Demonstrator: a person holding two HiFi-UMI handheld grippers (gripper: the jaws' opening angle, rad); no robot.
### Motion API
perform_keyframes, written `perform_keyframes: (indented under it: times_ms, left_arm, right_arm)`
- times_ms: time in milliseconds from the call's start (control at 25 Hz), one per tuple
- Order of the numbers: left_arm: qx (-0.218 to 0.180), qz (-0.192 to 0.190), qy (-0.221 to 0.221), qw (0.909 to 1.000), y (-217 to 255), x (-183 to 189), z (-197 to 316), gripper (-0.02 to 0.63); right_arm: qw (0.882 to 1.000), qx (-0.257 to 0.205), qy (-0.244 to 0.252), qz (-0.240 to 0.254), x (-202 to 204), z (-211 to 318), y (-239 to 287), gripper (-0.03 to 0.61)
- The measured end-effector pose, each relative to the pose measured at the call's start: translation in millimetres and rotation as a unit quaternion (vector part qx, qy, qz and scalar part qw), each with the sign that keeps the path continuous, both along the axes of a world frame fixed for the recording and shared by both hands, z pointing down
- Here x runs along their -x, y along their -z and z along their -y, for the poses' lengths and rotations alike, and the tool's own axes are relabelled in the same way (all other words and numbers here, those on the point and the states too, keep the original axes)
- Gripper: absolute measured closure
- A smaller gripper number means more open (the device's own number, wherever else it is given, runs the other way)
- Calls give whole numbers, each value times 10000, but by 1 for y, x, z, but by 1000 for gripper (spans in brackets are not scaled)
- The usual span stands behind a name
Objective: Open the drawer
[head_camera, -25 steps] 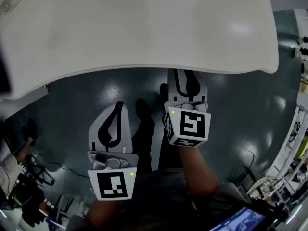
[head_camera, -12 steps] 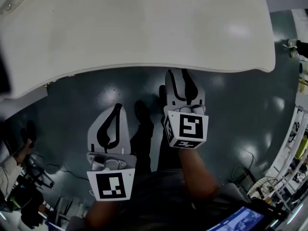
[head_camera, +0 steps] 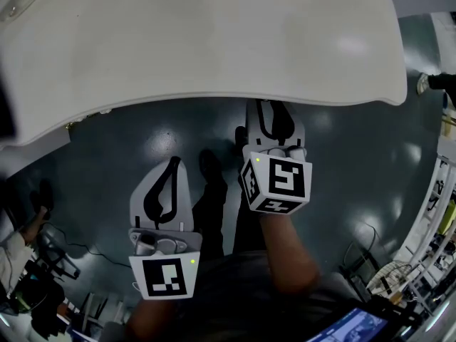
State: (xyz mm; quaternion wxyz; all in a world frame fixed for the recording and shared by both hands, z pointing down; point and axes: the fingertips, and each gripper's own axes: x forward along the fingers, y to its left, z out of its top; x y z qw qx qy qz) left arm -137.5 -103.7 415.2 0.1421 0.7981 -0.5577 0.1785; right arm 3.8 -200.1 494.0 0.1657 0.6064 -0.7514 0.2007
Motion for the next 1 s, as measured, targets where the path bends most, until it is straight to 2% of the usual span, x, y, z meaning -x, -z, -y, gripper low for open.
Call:
perform_keyframes:
  times_ms: [1000]
  left_arm:
    - [-82,-19,-21,10000,-5,4,-3,598]
  right_arm:
    - [10000,53,40,56,1,-33,-13,454]
